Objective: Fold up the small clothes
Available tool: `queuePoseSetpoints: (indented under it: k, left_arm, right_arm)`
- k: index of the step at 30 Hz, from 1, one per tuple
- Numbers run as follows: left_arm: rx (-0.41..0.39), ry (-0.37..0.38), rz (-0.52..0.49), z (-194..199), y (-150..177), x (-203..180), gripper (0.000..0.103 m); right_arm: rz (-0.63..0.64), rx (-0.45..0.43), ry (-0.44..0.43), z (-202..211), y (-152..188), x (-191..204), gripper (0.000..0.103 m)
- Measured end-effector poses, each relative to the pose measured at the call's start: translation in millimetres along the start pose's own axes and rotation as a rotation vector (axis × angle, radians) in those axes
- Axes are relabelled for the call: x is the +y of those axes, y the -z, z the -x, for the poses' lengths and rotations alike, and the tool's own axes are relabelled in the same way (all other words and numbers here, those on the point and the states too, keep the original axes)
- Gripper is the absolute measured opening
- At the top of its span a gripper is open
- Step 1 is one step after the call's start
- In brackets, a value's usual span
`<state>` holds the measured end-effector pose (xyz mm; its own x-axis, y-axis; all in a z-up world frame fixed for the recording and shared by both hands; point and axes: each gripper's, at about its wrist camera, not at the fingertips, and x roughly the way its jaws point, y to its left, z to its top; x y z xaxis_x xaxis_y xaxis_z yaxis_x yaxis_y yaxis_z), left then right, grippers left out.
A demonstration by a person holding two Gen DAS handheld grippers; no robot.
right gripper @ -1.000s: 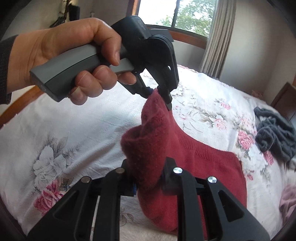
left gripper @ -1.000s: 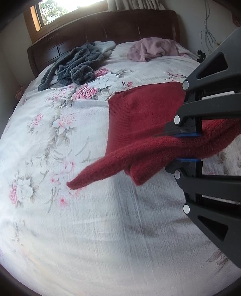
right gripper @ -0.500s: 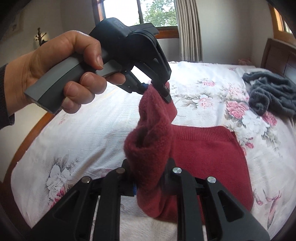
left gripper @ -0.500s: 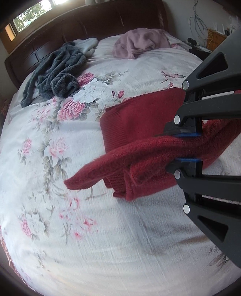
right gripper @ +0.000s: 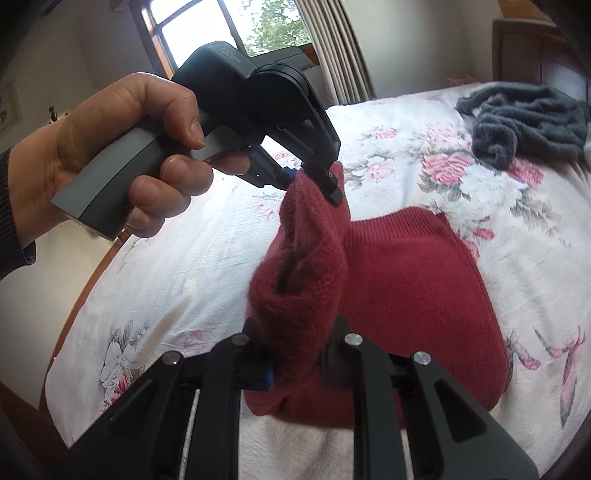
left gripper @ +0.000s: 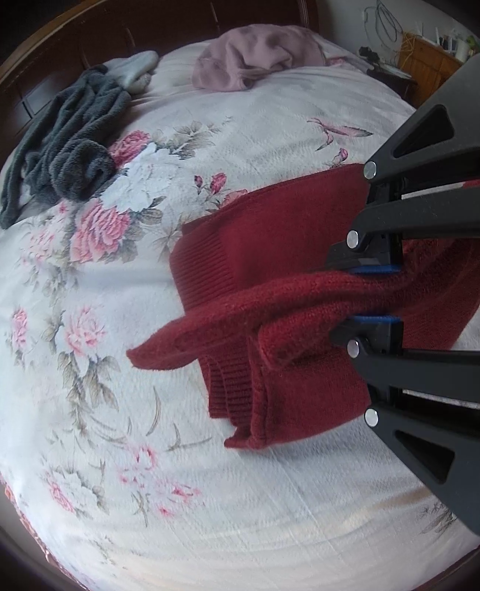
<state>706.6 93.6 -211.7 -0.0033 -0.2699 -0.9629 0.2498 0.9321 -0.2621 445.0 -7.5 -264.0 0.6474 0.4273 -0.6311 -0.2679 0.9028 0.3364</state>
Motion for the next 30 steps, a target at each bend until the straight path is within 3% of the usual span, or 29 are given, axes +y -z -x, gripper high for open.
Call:
queuePoseSetpoints:
  k: [9,23,30]
  left_arm:
    - [0.044,-0.075,-0.010,-35,-12,-26,0.015]
    - [0.060,-0.172,-0.039,-56,-20,-66,0.015]
    - [0.065,-0.186,-0.045,-67,-22,-74,0.016]
  right_arm:
    - [-0.104,0.016,-0.033,-4,11,-40,0.015]
    - [-0.147,0.025,-0.029,4,19,-71,0.015]
    - [-0.154,0.045,-0.029,3,24,-83,0.015]
